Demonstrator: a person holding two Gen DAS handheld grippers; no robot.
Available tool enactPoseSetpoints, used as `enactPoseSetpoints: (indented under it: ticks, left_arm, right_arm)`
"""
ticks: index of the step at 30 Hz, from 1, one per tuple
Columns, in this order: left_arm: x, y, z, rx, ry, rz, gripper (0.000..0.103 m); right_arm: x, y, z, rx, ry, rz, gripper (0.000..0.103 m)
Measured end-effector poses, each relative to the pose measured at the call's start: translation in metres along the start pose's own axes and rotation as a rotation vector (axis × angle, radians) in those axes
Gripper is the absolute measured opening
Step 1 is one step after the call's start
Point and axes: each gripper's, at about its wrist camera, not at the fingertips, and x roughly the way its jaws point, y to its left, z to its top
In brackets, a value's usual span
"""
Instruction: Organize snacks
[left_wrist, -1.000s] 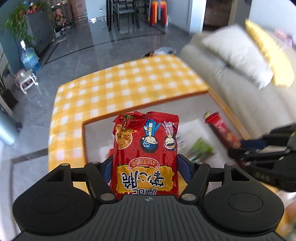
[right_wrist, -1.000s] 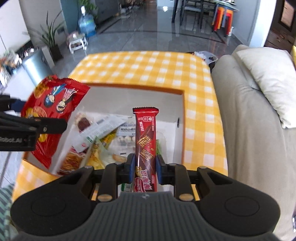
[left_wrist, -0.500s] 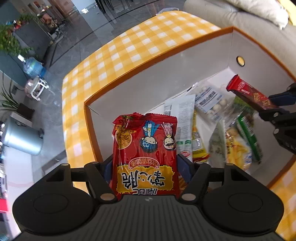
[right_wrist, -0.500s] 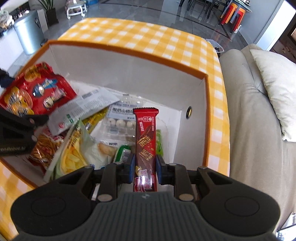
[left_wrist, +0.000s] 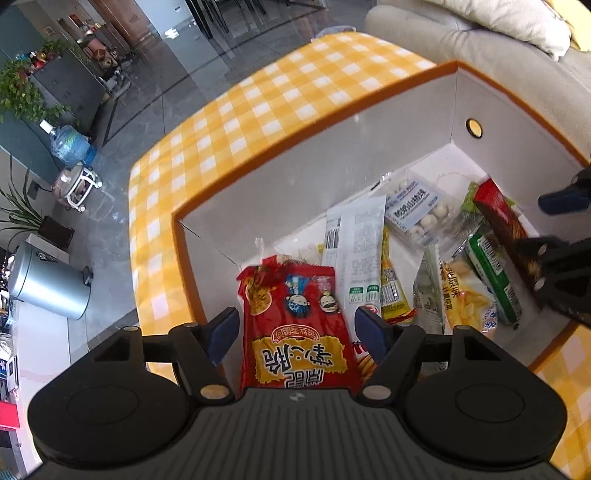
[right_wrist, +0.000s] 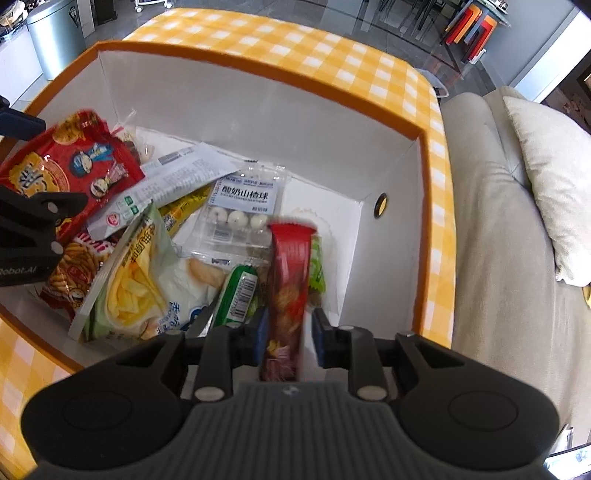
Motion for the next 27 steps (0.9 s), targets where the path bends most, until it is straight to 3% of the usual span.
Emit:
enactPoseSetpoints:
  ticks: [1, 7, 11, 22, 27]
  left_arm:
    - [-0.004, 0.0, 0.0, -0.002, -0.009, 0.001, 0.085]
    - [-0.032, 0.011, -0.003, -0.036, -0.099, -0.014, 0.085]
    - [-0.062, 0.021, -0.007, -0.081, -0.211, -0.043, 0.085]
    - [-0.14, 0.039, -0.037, -0.219, -0.467, -0.133, 0.085]
    - [-0.17, 0.04, -0.061, -0.26, -0.557, -0.127, 0.085]
  right_arm:
    - [-0.003, -0.001, 0.0, 0.005, -0.009, 0.001, 0.041]
    - [-0.033, -0.007, -0.001, 0.05, -0.095, 0.017, 0.063]
    - [-0.062, -0.01, -0.006, 0.091, -0.171, 0.026, 0.07]
    - [-0.159, -0.02, -0.046, 0.314, -0.425, 0.095, 0.075]
    - [-0.2, -0.011, -0.072, 0.368, -0.523, 0.124, 0.08]
